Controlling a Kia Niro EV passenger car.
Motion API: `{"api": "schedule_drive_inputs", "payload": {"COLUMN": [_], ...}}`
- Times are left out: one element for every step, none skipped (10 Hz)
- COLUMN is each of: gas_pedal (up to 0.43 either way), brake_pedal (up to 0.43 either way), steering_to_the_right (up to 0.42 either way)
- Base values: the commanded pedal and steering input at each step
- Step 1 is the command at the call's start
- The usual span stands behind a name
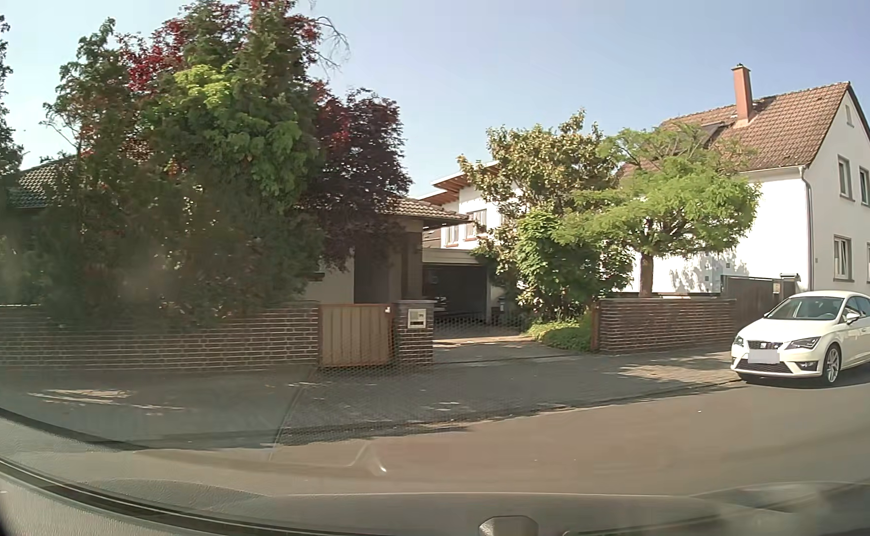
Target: Follow the waypoints while adhering to traffic rules and regulations
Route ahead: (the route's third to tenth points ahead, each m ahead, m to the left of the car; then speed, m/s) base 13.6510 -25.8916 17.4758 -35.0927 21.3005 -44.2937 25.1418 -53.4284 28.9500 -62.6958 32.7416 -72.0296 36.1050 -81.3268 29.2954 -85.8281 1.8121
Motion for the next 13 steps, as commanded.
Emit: {"api": "schedule_drive_inputs", "payload": {"gas_pedal": [0.087,0.098,0.098,0.098,0.098,0.11,0.11,0.11,0.11,0.11,0.11,0.11,0.11], "brake_pedal": [0.03,0.03,0.03,0.03,0.03,0.03,0.03,0.03,0.03,0.03,0.03,0.03,0.03], "steering_to_the_right": [0.801,0.793,0.789,0.79,0.789,0.789,0.788,0.777,0.754,0.736,0.719,0.71,0.707]}}
